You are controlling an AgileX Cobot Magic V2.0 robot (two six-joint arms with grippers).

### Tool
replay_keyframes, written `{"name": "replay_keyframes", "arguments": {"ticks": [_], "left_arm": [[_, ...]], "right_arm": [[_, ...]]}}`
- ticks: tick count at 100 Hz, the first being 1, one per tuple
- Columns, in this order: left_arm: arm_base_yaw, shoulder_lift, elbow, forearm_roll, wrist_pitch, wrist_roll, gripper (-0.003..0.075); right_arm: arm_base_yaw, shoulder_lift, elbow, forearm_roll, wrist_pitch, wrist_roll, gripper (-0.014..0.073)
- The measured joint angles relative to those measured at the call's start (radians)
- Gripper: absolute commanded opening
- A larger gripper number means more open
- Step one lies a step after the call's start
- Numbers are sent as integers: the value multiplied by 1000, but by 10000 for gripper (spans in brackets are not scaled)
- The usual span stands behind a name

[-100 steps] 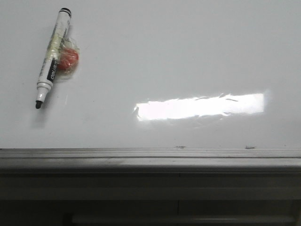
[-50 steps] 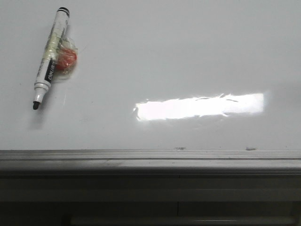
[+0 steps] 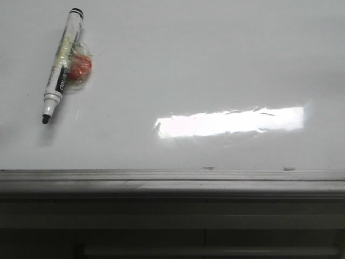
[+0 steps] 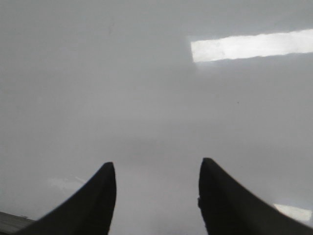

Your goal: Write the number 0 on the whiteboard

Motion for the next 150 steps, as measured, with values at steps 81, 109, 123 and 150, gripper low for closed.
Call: {"name": "replay_keyframes", "arguments": {"ticks": [81, 109, 123, 150], "left_arm": [[-278, 353, -18, 272, -209, -348, 292], [-278, 366, -24, 283, -209, -348, 99], [-283, 366, -24, 303, -209, -348, -19], [-295, 345, -26, 329, -214, -303, -20]], "right_arm": [[0, 24, 0, 9, -30, 0, 329], [0, 24, 0, 9, -50, -2, 329], [0, 24, 0, 9, -50, -2, 329], [2, 24, -7, 50, -52, -25, 329]]}}
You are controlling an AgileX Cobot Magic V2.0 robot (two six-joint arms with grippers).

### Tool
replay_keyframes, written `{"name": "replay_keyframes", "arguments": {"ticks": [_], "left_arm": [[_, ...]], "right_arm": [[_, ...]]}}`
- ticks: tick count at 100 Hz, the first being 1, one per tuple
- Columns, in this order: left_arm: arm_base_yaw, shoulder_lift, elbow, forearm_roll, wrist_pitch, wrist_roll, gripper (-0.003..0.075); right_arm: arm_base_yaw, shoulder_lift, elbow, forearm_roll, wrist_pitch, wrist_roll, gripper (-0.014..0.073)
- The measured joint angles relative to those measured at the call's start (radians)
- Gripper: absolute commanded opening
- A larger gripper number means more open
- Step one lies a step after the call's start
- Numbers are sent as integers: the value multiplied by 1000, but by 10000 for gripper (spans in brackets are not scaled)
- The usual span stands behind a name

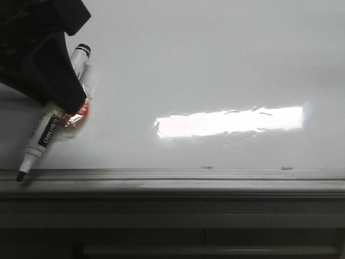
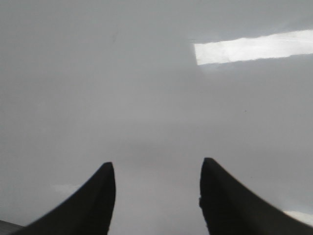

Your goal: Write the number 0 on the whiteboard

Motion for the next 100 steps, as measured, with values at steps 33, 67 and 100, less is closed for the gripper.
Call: {"name": "replay_keyframes", "arguments": {"ticks": [33, 67, 100], "left_arm": [[-268, -163, -79, 35, -2, 505, -20], [-456, -189, -85, 156, 49, 635, -20], [-456, -189, -85, 167, 55, 637, -20]], "right_arm": [[263, 171, -222, 370, 122, -552, 330], [558, 489, -398, 359, 129, -675, 330], [588, 604, -413, 358, 74, -679, 330]]}}
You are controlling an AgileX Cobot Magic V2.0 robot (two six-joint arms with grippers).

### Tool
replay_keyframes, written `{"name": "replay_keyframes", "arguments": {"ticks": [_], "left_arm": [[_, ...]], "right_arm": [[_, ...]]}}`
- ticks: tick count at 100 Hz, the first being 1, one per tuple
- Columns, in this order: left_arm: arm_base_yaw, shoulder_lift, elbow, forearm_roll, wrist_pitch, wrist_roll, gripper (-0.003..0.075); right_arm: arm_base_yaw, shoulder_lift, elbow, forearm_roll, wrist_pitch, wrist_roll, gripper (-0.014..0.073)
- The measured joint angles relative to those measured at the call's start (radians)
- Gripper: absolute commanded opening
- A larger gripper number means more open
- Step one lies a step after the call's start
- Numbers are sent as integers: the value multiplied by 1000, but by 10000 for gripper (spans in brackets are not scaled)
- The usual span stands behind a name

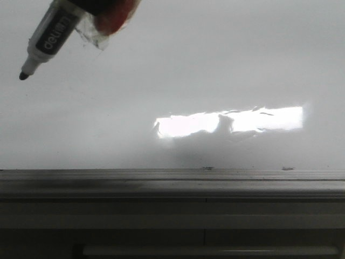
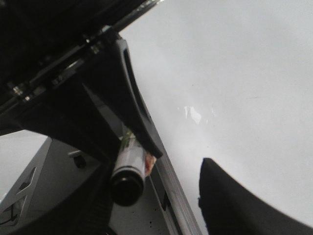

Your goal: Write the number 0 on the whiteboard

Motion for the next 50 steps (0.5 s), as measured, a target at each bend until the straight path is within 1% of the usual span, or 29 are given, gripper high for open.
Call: {"name": "replay_keyframes", "arguments": {"ticks": [44, 50], "left_arm": [[0, 0, 0, 3, 0, 0, -20], [0, 0, 0, 3, 0, 0, -19]], "right_arm": [[0, 50, 0, 11, -16, 0, 328], [2, 55, 0, 12, -17, 0, 314]]}}
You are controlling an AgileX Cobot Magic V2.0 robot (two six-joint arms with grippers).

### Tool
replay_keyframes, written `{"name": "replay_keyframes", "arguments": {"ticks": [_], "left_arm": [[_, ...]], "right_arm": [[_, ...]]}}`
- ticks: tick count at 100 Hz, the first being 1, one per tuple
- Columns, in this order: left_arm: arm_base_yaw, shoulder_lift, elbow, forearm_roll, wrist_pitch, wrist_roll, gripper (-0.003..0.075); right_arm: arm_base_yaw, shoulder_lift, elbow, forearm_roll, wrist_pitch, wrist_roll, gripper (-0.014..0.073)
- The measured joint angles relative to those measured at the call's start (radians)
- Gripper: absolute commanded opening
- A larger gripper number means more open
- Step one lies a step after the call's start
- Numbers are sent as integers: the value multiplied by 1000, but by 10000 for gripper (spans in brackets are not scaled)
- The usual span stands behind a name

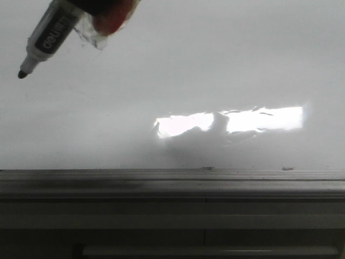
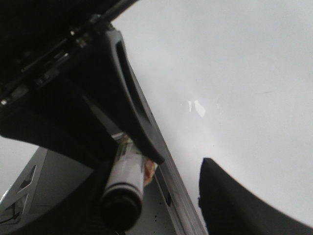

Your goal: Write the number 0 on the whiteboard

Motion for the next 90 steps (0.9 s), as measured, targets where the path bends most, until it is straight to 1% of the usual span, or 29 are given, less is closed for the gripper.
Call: {"name": "replay_keyframes", "arguments": {"ticks": [6, 23, 37, 41, 51, 56, 65, 70, 75, 82, 87, 90], "left_arm": [[0, 0, 0, 0, 0, 0, -20], [0, 0, 0, 9, -4, 0, -20], [0, 0, 0, 17, -8, 0, -20], [0, 0, 0, 17, -8, 0, -19], [0, 0, 0, 17, -8, -10, -17], [0, 0, 0, 17, -8, -28, -1], [0, 0, 0, 17, -8, -57, 90], [0, 0, 0, 19, -8, -65, 162], [0, -4, 0, 17, -10, -82, 256], [0, -21, 0, 7, -14, -103, 360], [0, -38, 0, 0, -16, -112, 407], [0, -48, 0, -2, -16, -119, 423]], "right_arm": [[0, 2, 0, 2, -2, 0, 267], [4, 4, 0, 19, 0, -2, 53], [6, 4, 0, 28, 2, -2, -59], [6, 4, 0, 28, 4, -2, -73], [6, 4, 0, 30, 4, -2, -68], [6, 4, 0, 30, 4, -2, -68], [6, 4, 0, 31, 4, -2, -68], [6, 4, 0, 32, 4, -2, -68], [6, 4, 0, 32, 4, -2, -68], [4, 4, 0, 27, 4, -2, -68], [4, 4, 0, 22, 4, -2, -68], [3, 4, 0, 17, 9, -2, -68]]}}
